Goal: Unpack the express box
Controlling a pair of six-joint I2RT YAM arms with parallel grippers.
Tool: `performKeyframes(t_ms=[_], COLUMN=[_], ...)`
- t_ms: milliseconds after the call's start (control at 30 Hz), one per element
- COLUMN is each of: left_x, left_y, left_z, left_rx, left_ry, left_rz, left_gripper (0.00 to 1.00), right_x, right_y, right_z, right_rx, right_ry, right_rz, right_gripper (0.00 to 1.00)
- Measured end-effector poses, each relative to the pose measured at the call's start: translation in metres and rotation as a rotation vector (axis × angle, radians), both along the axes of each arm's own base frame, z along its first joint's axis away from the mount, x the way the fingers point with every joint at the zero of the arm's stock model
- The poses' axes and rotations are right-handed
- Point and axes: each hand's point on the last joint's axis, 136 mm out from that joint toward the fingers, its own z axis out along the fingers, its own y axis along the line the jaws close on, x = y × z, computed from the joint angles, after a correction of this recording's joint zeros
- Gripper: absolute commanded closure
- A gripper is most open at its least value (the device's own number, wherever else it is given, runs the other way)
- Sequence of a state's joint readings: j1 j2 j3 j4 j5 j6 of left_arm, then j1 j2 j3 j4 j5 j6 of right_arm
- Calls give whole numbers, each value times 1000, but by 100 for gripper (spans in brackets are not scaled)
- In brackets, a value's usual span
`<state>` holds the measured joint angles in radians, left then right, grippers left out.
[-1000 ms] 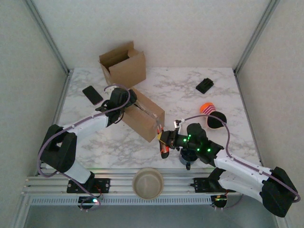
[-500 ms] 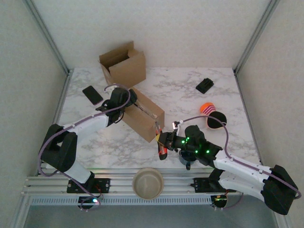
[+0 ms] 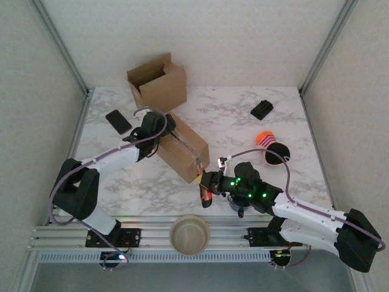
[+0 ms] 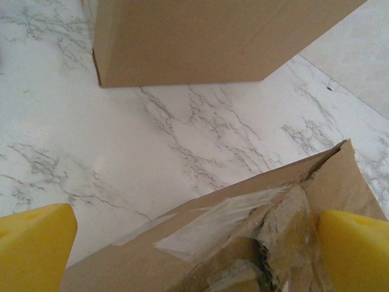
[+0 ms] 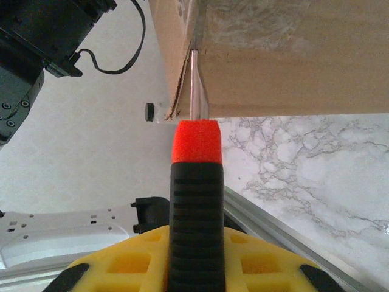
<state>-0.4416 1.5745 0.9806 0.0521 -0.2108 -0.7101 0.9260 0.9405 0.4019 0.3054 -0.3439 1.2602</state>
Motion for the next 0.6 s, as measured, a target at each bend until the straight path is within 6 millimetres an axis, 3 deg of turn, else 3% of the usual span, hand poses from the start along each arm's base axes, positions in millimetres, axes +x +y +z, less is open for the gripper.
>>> performKeyframes(t_ms=[600], left_x=[1], left_y=[-1], left_z=[0], left_rx=[1], left_ry=[0], left_rz=[-1], left_gripper=[0], right_x=[-11], right_y=[2], right_z=[-1], right_rx=[-7], right_ry=[3], right_rz=[35], right_gripper=[100])
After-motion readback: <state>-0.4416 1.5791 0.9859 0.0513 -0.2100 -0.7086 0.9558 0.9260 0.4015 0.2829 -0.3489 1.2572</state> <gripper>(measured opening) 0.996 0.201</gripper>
